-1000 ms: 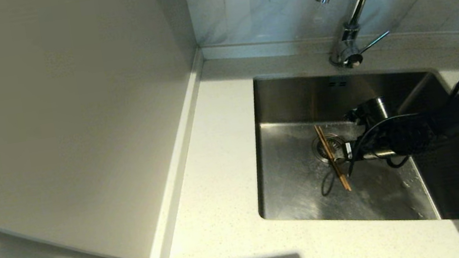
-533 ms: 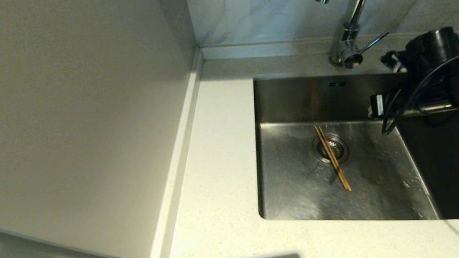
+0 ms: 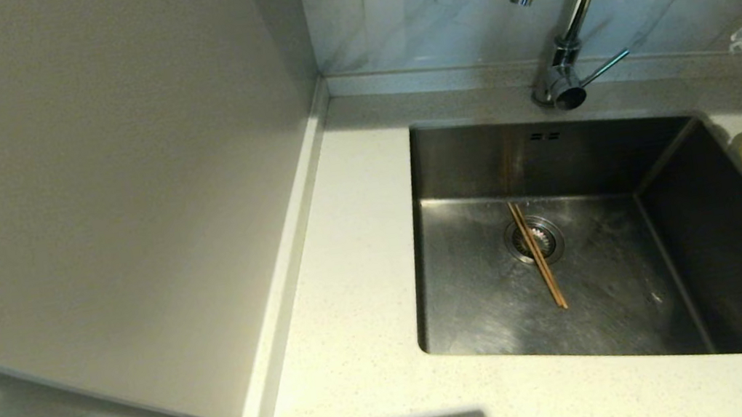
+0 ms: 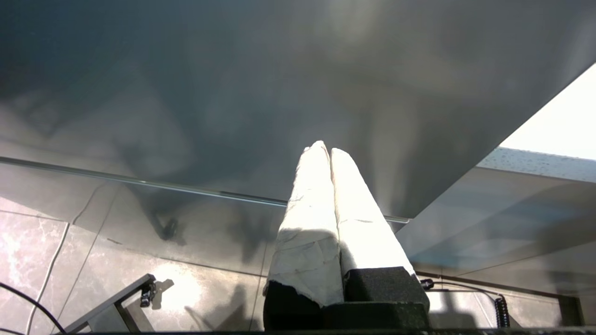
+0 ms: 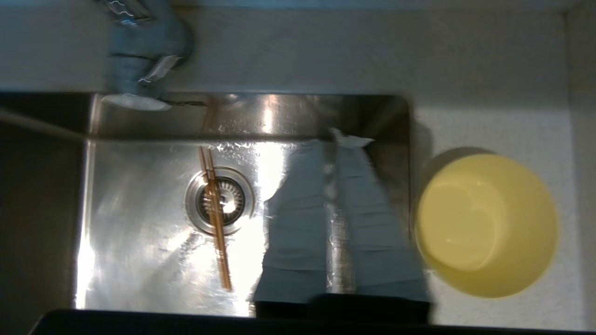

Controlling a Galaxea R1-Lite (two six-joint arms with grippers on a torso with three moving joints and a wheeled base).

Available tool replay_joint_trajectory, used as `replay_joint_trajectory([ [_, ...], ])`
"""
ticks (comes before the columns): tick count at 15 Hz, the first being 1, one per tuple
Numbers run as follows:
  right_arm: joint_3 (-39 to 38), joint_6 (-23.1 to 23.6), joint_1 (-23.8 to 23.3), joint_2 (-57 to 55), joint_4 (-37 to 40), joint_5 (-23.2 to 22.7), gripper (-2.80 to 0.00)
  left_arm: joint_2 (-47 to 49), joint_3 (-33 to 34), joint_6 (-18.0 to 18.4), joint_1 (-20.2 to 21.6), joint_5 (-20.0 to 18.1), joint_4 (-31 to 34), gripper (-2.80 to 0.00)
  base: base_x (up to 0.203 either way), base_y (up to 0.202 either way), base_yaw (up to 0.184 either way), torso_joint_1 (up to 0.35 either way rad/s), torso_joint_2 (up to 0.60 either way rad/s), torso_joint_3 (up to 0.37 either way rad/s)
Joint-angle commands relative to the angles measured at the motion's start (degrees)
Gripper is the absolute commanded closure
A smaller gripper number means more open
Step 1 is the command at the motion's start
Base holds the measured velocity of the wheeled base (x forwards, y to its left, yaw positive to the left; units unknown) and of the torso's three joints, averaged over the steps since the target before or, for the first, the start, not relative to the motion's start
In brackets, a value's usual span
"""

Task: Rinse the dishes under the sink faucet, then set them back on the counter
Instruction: Put a bowl into the sink

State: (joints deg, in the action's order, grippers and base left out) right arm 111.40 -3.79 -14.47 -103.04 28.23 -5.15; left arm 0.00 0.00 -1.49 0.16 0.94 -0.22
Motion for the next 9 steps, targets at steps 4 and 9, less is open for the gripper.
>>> replay_joint_trajectory([
  [4,2.8,0.2,-4.6,-7.7,1.3,-1.0,-2.8,-0.2,0.0,0.0,0.0,0.0,0.0,0.0,0.0,0.0,0.0,0.0,0.0,0.0],
  [9,2.8,0.5,-9.2,-12.7,-2.3,-1.1,-2.8,-0.2,0.0,0.0,0.0,0.0,0.0,0.0,0.0,0.0,0.0,0.0,0.0,0.0],
])
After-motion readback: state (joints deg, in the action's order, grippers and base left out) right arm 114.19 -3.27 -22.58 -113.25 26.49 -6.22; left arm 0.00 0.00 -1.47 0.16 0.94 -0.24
